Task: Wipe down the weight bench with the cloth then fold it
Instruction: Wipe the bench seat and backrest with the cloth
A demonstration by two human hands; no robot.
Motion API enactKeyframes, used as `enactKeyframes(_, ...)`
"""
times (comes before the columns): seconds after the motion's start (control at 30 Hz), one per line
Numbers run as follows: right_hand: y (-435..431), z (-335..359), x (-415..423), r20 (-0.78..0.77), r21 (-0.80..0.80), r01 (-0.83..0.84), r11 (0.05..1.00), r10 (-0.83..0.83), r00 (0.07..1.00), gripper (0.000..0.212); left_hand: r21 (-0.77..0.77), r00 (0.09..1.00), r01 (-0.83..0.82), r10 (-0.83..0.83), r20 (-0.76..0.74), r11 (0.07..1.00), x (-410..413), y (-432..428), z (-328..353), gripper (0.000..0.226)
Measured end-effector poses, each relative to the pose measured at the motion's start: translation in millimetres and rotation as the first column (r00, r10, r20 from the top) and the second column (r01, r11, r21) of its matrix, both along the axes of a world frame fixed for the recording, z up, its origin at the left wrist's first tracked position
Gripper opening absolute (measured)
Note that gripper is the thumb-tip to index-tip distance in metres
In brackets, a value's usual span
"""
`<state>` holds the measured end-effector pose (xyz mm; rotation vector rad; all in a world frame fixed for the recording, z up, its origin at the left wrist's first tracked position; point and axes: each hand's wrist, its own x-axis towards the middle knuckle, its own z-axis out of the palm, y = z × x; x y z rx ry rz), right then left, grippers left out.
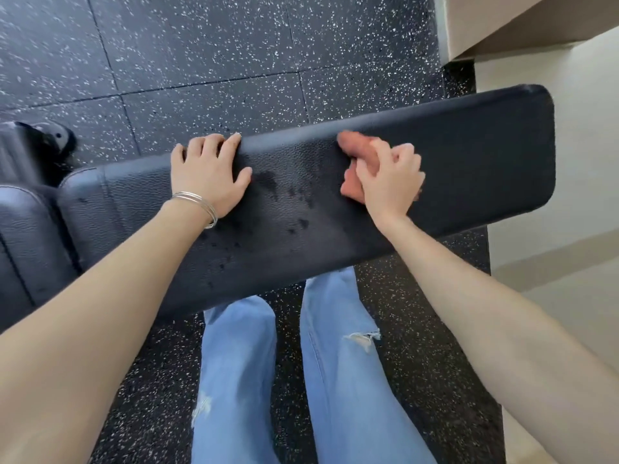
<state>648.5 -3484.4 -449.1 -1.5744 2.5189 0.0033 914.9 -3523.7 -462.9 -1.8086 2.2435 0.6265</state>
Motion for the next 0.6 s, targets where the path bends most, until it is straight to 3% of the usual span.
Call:
enactKeyframes(0.07,-34.8,-5.7,19.1,-0.033,-0.02,0.221,0.975,-0.222,0.975,0.034,0.004,1.0,0.017,-0.017,-0.001,1.0,7.9,0.2,-2.4,0.06)
enactKeyframes(0.13,-64.1,-8.7,48.6,-0.047,-0.017,0.224,0.974,-0.224,0.973,0.035,0.011,1.0,0.022,-0.023,0.005,1.0,16.2,-0.4,-3.3,0.061)
enactKeyframes(0.27,-59.8,-10.5,105.4,-0.117,0.03,-0.144,0.989,0.146,0.982,0.033,0.01,0.999,0.036,-0.036,-0.005,0.999,26.8,-0.2,-1.2,0.062)
enactKeyframes(0.43,26.5,-0.6,79.8,-0.016,-0.04,-0.503,0.863,0.503,0.864,0.034,0.01,0.998,0.061,-0.06,-0.024,0.998,35.6,4.1,-0.3,0.064)
enactKeyframes(0.5,55.3,-0.3,50.3,-0.015,-0.025,-0.423,0.906,0.423,0.906,0.031,0.003,0.998,0.051,-0.051,-0.031,0.999,41.1,6.0,-0.8,0.064)
enactKeyframes(0.6,67.5,-2.1,21.3,-0.048,0.003,0.058,0.998,-0.057,0.997,0.033,-0.018,0.998,0.054,-0.054,-0.034,0.998,49.7,12.1,-1.5,0.064)
